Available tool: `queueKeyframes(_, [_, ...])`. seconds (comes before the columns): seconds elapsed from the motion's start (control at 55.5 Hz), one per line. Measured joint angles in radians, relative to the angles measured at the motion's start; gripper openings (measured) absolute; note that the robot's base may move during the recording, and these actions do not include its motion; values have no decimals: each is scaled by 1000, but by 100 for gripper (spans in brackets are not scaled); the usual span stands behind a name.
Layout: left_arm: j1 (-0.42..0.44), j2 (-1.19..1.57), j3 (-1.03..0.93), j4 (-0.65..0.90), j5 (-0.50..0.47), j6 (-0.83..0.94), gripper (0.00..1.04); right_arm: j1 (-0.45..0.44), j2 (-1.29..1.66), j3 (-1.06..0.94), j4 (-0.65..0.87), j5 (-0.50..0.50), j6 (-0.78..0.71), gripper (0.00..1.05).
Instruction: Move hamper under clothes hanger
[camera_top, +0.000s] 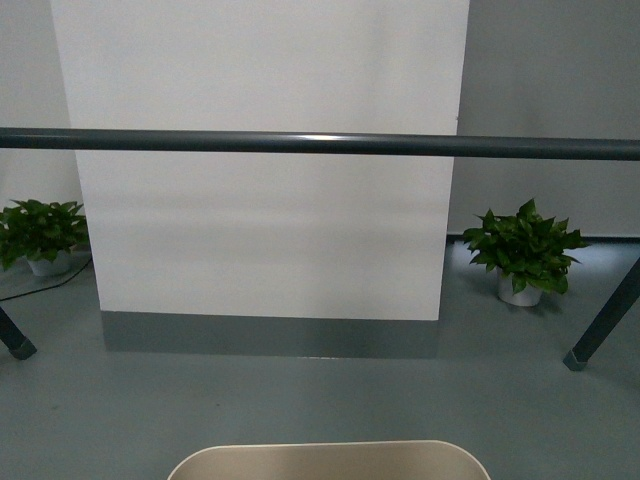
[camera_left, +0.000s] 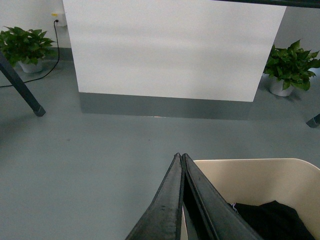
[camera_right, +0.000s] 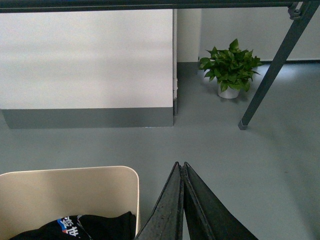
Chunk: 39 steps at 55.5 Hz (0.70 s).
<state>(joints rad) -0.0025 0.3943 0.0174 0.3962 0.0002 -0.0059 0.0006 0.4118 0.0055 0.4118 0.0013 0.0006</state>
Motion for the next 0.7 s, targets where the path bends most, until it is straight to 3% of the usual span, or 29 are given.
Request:
queueKeyframes(0.649, [0, -222, 0, -220, 0, 0, 3, 0, -230, 0, -227, 0, 0, 2])
queueKeyframes(0.703, [0, -298, 0, -325, 1, 0, 3, 0, -269, 1, -270, 0, 0, 2])
